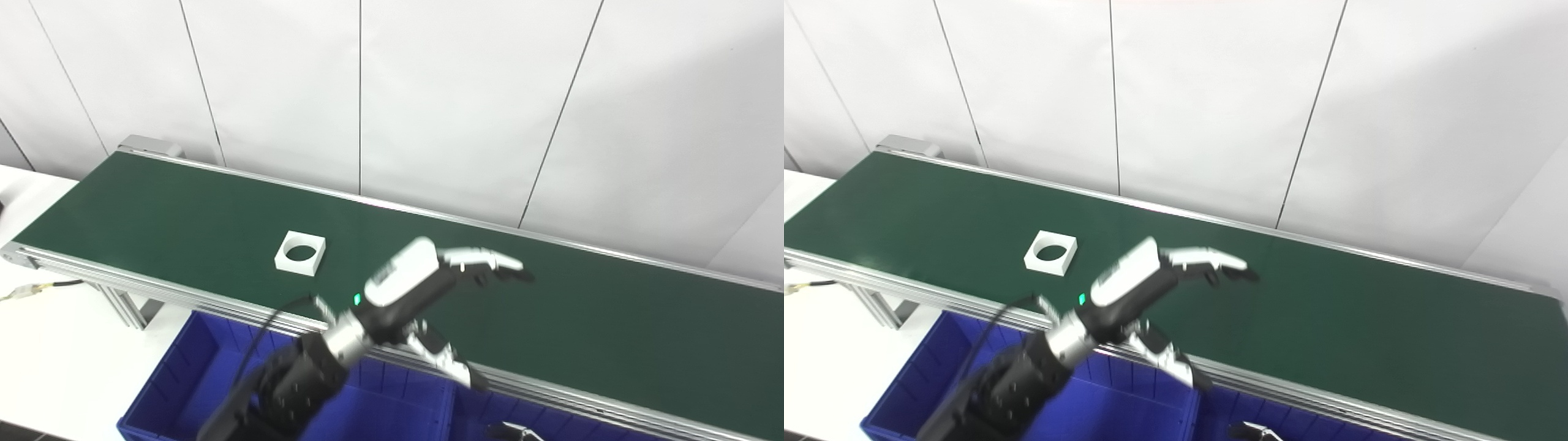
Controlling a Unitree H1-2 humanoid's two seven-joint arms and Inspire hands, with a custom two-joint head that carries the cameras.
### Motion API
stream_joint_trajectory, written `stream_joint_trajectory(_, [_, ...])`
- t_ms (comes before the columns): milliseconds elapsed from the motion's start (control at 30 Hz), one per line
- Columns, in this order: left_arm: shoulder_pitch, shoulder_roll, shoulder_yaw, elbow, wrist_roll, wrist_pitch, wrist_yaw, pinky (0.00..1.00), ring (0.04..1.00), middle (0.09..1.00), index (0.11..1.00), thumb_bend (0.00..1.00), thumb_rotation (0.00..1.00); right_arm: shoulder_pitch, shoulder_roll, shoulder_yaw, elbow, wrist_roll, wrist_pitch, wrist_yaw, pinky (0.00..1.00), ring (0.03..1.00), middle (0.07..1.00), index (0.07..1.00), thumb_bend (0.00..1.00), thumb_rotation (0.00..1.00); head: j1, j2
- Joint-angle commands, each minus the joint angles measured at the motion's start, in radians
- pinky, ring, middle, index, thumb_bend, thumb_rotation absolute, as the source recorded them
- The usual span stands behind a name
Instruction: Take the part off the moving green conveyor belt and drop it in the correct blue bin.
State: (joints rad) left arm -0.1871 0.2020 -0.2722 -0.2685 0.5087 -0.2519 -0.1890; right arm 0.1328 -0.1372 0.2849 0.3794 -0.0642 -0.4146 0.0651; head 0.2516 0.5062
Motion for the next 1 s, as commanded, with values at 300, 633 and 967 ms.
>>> stream_joint_trajectory(300, [-0.215,0.066,0.034,0.201,0.165,0.034,0.017,0.6,0.712,0.751,0.753,0.99,0.05,-0.023,0.007,0.009,-0.002,-0.002,-0.055,-0.014,0.55,0.649,0.729,0.673,1.0,0.13,-0.009,-0.004])
stream_joint_trajectory(633, [-0.359,0.112,0.004,0.469,0.237,0.044,0.053,0.6,0.724,0.771,0.775,1.0,0.02,-0.017,0.004,0.015,-0.011,-0.005,-0.055,-0.022,0.56,0.652,0.735,0.674,1.0,0.13,-0.014,-0.002])
stream_joint_trajectory(967, [-0.45,0.14,-0.039,0.686,0.261,0.056,0.072,0.59,0.744,0.813,0.803,1.0,0.06,-0.007,0.006,0.016,-0.019,-0.007,-0.055,-0.029,0.56,0.653,0.734,0.675,1.0,0.13,-0.024,0.004])
